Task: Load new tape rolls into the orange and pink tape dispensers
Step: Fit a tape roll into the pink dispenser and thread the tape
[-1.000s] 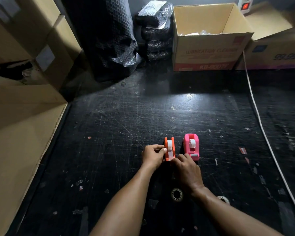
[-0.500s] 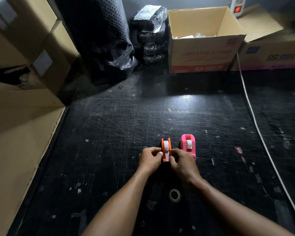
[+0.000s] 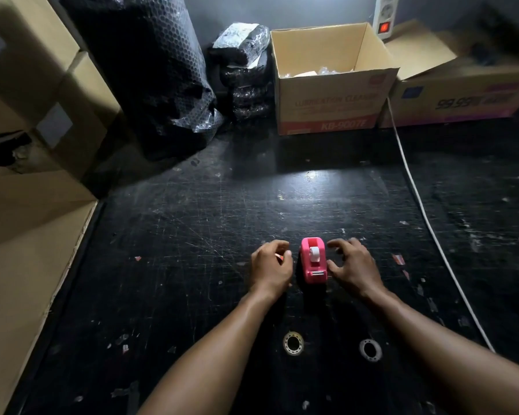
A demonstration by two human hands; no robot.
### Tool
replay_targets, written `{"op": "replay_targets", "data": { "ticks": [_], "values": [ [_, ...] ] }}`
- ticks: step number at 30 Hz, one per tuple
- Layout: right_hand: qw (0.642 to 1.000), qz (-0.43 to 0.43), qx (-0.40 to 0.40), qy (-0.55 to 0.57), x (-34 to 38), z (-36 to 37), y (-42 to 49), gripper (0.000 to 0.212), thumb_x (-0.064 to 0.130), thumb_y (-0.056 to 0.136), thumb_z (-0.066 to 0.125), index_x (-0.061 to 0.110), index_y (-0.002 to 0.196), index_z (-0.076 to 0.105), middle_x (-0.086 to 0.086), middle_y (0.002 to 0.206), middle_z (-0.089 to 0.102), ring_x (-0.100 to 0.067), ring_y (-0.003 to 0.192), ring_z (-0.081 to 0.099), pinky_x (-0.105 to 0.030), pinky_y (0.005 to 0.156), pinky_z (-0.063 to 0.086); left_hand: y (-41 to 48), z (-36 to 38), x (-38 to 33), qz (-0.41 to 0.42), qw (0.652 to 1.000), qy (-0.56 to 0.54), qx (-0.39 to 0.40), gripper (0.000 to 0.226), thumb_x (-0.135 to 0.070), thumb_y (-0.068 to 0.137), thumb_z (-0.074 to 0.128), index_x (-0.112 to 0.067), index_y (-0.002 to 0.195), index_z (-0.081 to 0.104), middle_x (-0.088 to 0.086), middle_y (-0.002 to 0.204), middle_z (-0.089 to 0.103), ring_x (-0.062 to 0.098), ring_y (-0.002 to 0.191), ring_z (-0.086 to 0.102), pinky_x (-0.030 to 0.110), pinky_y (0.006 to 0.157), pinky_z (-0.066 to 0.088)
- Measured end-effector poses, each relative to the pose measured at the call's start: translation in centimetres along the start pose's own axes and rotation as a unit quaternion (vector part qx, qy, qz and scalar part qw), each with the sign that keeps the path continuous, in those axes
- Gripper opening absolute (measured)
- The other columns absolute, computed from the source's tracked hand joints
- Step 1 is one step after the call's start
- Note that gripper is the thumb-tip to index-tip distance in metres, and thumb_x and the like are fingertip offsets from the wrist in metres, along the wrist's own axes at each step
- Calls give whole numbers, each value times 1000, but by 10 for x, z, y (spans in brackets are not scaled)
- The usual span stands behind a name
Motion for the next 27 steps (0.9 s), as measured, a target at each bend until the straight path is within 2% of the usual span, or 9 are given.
{"op": "replay_targets", "data": {
  "ticks": [1,4,7,12,15,18,21,25,27],
  "values": [
    [1000,-13,15,-14,2,1,5,43,26,75,75,26,117,67,-7,103,61,-29,102,60,-40,86,53,0,7,-7,1,1000,-11,11,23,-21,86,62,-16,105,75,5,98,77,21,87,72,35,82,60],
    [997,-46,48,-41,9,4,20,49,35,74,76,32,122,64,-5,106,55,-27,106,52,-41,88,51,1,28,-19,-8,999,-16,40,29,-17,86,58,-15,109,74,5,105,79,18,98,73,28,93,55],
    [991,-62,91,-73,13,14,30,50,39,76,76,36,124,64,-6,111,52,-27,110,48,-42,91,51,0,47,-16,-43,996,-21,77,36,-11,86,54,-11,118,72,7,113,76,19,108,70,24,97,51],
    [985,-88,106,-107,17,19,34,44,36,80,74,34,122,63,-6,113,51,-27,111,48,-38,85,51,6,51,-10,-65,994,-30,77,43,-7,82,50,-11,119,71,6,111,77,17,105,71,20,92,51],
    [987,-106,87,-79,20,11,31,42,32,78,75,29,119,65,-5,110,56,-26,107,53,-38,81,52,8,51,-8,-58,994,-40,87,43,-14,80,50,-15,117,71,4,108,78,14,101,72,27,93,55],
    [989,-119,85,-31,26,-3,25,38,24,78,77,22,115,67,-6,105,65,-26,97,64,-38,78,53,5,53,-10,-61,990,-80,96,33,-16,85,58,-15,115,73,3,108,78,12,99,71,29,94,55],
    [988,-138,69,-16,33,-17,14,35,21,78,76,17,112,69,-6,100,71,-25,90,66,-36,75,52,-1,52,-19,-59,982,-149,100,24,-26,84,68,-17,105,76,1,101,79,13,96,73,36,91,58],
    [988,-146,49,-2,35,-30,-5,21,28,79,73,23,99,71,-1,93,74,-21,86,69,-36,71,54,-12,45,-23,-66,976,-185,92,15,-14,85,73,-10,99,77,10,98,79,23,93,75,41,90,60],
    [987,-155,43,-10,38,-34,-17,16,28,81,71,22,95,71,-1,90,74,-20,84,69,-34,67,52,-21,40,-27,-64,972,-205,93,6,-13,84,74,-14,90,77,14,94,78,26,86,74,42,84,61]
  ]
}}
Point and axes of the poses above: each hand's wrist, its own y-axis towards the middle knuckle, its own z-axis out of the palm, x = y × z, the point moved 7 cm from there along y, towards the middle knuckle
